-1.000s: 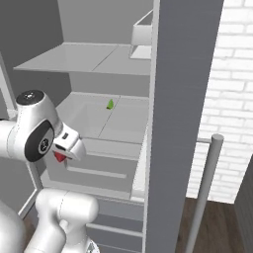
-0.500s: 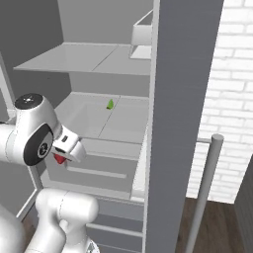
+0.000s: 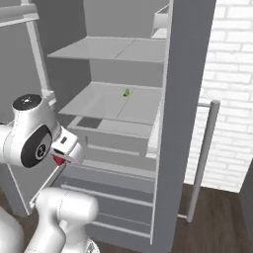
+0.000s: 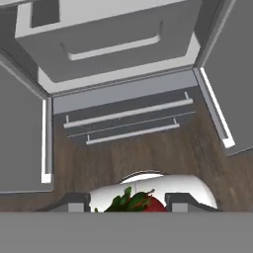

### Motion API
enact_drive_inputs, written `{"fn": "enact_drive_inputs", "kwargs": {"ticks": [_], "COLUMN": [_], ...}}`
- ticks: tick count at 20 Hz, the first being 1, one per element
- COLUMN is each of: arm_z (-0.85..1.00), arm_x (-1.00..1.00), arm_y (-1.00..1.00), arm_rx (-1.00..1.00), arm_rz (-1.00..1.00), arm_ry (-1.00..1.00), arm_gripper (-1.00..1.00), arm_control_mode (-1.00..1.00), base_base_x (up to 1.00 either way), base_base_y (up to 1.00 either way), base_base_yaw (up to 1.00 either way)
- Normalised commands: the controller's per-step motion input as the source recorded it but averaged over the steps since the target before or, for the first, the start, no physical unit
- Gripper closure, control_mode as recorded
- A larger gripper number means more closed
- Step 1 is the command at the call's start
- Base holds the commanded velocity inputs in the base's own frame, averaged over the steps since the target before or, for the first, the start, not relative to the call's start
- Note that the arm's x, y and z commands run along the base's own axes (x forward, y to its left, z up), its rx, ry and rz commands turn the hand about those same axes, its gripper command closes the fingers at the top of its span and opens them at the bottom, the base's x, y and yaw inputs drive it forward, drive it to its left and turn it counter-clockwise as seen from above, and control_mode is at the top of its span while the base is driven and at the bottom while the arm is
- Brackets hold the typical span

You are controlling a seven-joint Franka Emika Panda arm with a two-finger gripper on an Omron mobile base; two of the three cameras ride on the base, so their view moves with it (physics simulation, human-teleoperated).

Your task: Take the strawberry from the fridge and place it on top of the pancake, located on the dining counter.

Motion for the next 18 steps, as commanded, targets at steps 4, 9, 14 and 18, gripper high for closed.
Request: {"fn": "enact_drive_inputs", "kwargs": {"ticks": [4,9,14,18], "arm_z": [0.00,0.00,0.00,0.00], "arm_x": [0.00,0.00,0.00,0.00], "arm_y": [0.00,0.00,0.00,0.00], "arm_rx": [0.00,0.00,0.00,0.00], "arm_rz": [0.00,0.00,0.00,0.00], "arm_ry": [0.00,0.00,0.00,0.00], "arm_gripper": [1.00,1.00,1.00,1.00], "arm_control_mode": [1.00,1.00,1.00,1.00], "base_base_x": [-0.74,-0.55,-0.40,-0.63], "base_base_y": [0.00,-0.14,-0.31,-0.22], "base_base_yaw": [0.58,0.85,0.96,0.86]}}
